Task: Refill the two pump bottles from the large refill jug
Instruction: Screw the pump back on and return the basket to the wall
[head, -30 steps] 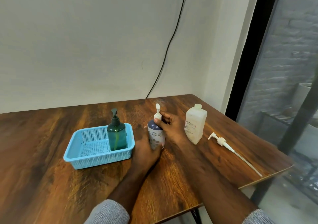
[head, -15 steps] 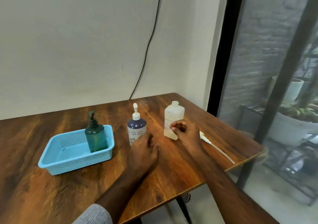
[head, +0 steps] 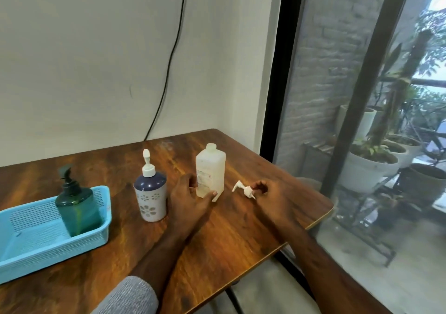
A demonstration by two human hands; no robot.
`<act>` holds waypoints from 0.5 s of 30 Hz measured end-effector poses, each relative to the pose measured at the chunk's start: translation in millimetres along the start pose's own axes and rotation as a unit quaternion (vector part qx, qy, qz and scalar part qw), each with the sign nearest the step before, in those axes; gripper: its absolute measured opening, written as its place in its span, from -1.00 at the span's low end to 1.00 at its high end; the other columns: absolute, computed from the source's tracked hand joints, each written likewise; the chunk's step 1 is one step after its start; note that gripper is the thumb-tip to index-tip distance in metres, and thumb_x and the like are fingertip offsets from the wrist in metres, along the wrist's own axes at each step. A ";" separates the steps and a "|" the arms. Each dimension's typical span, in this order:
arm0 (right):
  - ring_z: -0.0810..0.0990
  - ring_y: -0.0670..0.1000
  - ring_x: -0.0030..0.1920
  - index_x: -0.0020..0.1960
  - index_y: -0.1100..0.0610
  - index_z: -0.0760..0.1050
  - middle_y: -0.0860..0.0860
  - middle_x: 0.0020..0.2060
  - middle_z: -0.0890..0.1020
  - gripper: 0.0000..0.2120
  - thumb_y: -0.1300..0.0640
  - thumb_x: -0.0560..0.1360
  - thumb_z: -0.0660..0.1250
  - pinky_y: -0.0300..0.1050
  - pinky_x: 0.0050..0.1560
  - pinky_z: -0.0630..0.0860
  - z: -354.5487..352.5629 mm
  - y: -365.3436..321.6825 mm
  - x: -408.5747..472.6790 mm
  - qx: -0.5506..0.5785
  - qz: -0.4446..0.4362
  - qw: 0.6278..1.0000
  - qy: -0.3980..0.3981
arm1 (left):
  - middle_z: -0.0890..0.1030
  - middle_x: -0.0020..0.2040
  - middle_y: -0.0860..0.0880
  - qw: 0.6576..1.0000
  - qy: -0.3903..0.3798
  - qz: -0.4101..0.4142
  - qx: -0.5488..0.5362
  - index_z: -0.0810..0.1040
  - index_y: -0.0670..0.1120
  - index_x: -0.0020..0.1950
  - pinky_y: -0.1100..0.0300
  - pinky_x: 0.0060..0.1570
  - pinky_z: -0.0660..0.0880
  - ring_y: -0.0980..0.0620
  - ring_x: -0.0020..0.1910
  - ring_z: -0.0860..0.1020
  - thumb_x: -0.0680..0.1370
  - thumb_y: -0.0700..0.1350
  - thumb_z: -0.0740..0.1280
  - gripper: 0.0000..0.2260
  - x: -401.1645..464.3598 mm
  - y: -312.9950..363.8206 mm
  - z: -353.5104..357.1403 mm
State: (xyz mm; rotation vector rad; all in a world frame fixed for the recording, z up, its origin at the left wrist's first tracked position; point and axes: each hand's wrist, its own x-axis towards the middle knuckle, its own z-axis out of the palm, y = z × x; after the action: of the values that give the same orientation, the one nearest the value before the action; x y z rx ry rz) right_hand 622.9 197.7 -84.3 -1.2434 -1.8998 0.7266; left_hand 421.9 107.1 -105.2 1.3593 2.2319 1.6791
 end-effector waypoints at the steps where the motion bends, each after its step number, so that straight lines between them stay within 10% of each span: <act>1: 0.58 -0.13 -0.08 0.02 0.00 0.61 -0.13 -0.10 0.62 -0.94 0.12 0.57 0.39 -0.27 -0.12 0.51 2.2 0.8 1.3 -0.008 0.006 1.000 0.010 | 0.58 0.28 -0.01 1.000 -0.001 0.000 0.000 0.45 -0.01 0.32 0.05 0.05 0.63 0.01 0.16 0.57 0.33 0.12 0.60 -0.36 2.3 -3.3 1.5; 7: 0.53 -0.16 -0.08 0.07 0.03 0.60 -0.09 -0.05 0.62 -0.81 0.03 0.49 0.48 -0.42 -0.22 0.33 22.2 5.5 15.5 -0.050 -0.012 0.997 0.054 | 0.55 0.24 0.01 0.999 0.019 -0.010 -0.027 0.43 0.00 0.31 0.01 0.06 0.62 0.03 0.15 0.55 0.27 0.19 0.60 -0.30 13.8 -14.3 1.2; 15: 0.55 -0.12 -0.14 -0.15 -0.02 0.59 -0.13 -0.17 0.62 -0.90 0.14 0.47 0.49 -0.23 -0.10 0.60 48.1 -34.1 -3.3 -0.036 -0.063 0.996 0.045 | 0.58 0.08 0.06 0.998 0.037 0.051 -0.019 0.50 -0.03 0.18 0.13 -0.05 0.62 0.11 0.03 0.55 0.36 0.05 0.58 -0.52 3.2 -5.1 -7.4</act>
State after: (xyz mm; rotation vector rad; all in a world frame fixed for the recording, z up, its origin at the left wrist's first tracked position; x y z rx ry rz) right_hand 566.9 179.1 -85.9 -1.1678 -1.9259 0.5311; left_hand 413.1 103.3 -104.7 1.4488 2.1920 1.8228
